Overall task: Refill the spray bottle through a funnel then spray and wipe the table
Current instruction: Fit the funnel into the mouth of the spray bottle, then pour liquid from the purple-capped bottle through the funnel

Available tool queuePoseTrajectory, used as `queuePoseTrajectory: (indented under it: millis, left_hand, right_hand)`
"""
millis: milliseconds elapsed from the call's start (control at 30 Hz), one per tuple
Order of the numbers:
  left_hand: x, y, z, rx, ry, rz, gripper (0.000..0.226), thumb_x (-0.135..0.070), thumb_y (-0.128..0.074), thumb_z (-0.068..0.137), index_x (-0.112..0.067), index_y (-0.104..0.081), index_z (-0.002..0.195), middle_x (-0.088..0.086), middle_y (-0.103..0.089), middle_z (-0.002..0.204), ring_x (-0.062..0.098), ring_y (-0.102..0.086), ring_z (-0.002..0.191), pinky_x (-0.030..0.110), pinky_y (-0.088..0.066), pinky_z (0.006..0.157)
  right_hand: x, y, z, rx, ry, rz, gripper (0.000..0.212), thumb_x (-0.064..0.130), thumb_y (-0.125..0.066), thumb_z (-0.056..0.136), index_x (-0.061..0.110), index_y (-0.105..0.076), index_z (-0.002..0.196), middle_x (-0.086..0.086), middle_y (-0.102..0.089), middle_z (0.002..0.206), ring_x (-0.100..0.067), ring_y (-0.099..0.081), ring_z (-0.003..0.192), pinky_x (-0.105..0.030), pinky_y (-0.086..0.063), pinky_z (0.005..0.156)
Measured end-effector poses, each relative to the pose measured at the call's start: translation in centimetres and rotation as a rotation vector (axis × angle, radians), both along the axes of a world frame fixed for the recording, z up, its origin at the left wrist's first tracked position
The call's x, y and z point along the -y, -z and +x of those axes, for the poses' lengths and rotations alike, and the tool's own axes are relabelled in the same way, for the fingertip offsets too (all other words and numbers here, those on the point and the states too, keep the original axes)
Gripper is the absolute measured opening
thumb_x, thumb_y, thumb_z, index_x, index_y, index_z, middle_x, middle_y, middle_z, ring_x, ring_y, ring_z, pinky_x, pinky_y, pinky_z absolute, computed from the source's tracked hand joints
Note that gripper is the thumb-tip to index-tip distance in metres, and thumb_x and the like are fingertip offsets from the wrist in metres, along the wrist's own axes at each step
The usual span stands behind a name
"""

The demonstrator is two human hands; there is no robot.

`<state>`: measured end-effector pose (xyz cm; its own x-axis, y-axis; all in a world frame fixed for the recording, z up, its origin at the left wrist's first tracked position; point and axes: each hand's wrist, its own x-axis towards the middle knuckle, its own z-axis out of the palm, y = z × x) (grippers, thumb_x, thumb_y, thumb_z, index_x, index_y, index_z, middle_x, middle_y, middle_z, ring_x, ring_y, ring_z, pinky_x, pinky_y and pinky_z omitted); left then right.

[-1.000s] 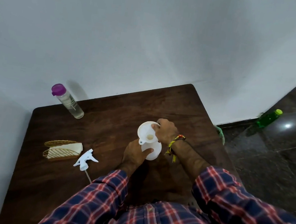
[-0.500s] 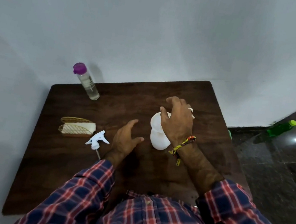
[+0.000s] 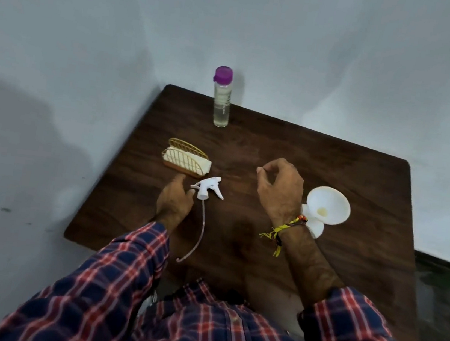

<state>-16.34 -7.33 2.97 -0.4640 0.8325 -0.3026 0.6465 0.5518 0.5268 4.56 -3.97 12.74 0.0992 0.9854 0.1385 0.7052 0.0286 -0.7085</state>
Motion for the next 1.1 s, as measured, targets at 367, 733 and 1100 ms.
queuePoseTrajectory:
  millis: [367,733,1100]
  left_hand:
    - [-2.4,3.4,-5.1,-0.043,0.131,-0.526,0.118,-0.032,-0.084,0.07,-0.019,-0.003,0.154,0.008,0.002,0.162,0.042,-0.003,0.146,0.063,-0.028,0.109]
    - [-3.2,5.9,-7.0,-0.008,0.194,-0.593,0.123,-0.034,-0.086,0.066,-0.019,-0.002,0.154,0.008,0.007,0.162,0.045,0.001,0.145,0.061,-0.033,0.108]
    - [-2.9,4.5,-7.3,0.038,0.207,-0.583,0.122,-0.033,-0.086,0.067,-0.019,-0.001,0.154,0.007,0.009,0.162,0.044,0.005,0.145,0.062,-0.031,0.108]
  right_hand:
    - [-7.0,3.5,-7.9,-0.06,0.016,-0.193,0.02,0.025,-0.072,0.083,0.012,-0.065,0.095,-0.005,-0.07,0.095,-0.021,-0.064,0.091,-0.028,-0.047,0.079]
    - [-21.8,5.6,-16.3,-0.209,0.006,-0.297,0.087,0.035,-0.08,0.075,0.008,-0.033,0.143,-0.01,-0.057,0.131,-0.023,-0.057,0.116,-0.022,-0.042,0.09]
    - [-20.1,7.1,-13.9,-0.248,0.11,-0.178,0.058,0.032,-0.083,0.071,0.011,-0.058,0.119,-0.006,-0.067,0.116,-0.022,-0.064,0.104,-0.025,-0.048,0.087]
